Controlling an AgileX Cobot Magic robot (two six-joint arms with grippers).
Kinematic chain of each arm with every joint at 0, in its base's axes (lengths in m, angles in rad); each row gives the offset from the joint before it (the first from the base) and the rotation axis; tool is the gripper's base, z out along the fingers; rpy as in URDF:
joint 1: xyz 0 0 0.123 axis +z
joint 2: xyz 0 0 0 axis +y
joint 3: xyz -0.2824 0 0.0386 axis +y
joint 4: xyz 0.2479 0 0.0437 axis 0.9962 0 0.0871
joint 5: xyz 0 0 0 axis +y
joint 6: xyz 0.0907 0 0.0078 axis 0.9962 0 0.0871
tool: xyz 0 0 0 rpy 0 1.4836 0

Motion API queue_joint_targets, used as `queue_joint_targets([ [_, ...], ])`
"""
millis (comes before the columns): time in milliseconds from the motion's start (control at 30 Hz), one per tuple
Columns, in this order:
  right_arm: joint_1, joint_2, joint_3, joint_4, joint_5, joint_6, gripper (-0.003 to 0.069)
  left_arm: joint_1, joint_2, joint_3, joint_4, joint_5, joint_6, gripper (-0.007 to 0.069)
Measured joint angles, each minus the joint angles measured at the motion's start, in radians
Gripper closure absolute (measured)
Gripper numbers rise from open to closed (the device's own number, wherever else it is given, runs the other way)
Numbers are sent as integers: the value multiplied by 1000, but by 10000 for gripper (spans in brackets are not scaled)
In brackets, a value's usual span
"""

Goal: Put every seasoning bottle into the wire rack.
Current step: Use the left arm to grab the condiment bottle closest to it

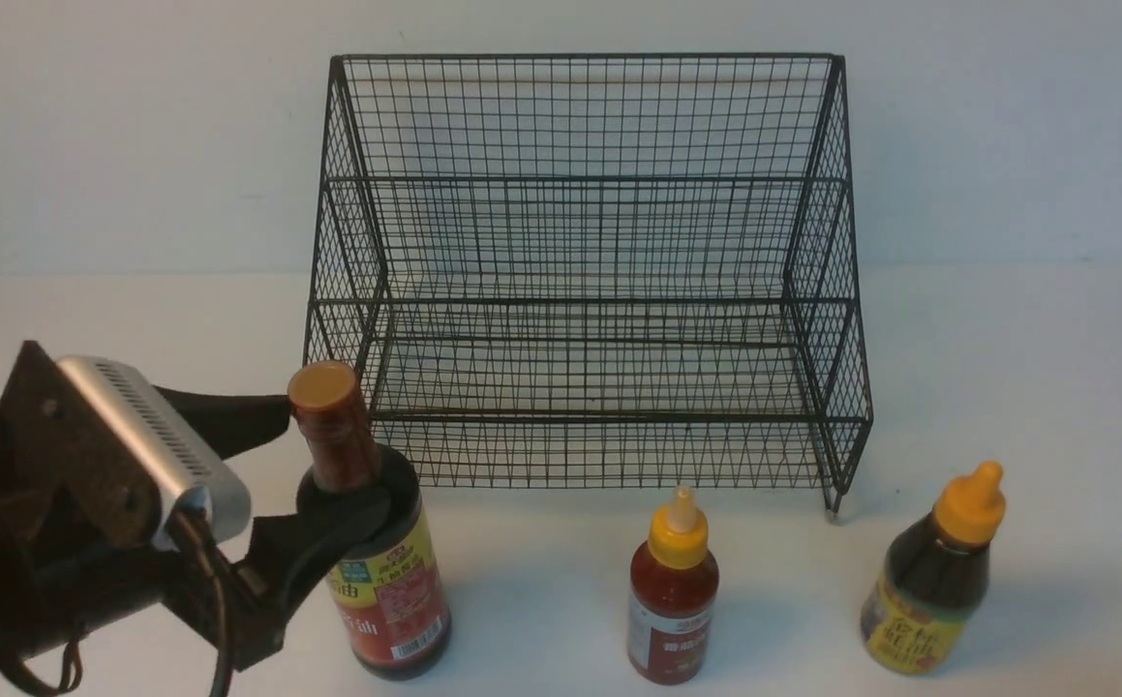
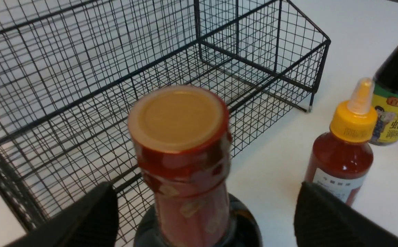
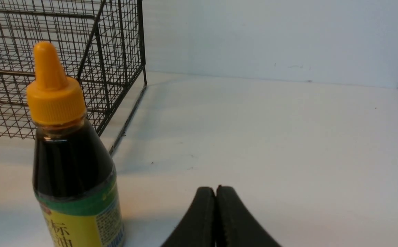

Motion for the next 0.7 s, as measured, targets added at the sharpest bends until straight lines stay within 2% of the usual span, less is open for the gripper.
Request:
queue_joint_targets([
  [267, 0, 0, 0, 0, 0, 0, 673, 0, 132, -75, -4, 8, 0, 60],
  [400, 0, 0, 0, 0, 0, 0, 673, 0, 141, -83, -5, 13, -4, 113],
  [567, 0, 0, 0, 0, 0, 0, 673, 0, 142, -85, -2, 45, -61, 258],
  [633, 0, 0, 0, 0, 0, 0, 673, 4, 126, -101, 27, 78, -155, 360],
  [700, 0, 0, 0, 0, 0, 0, 673, 4, 99, -134, 72, 118, -229, 360],
])
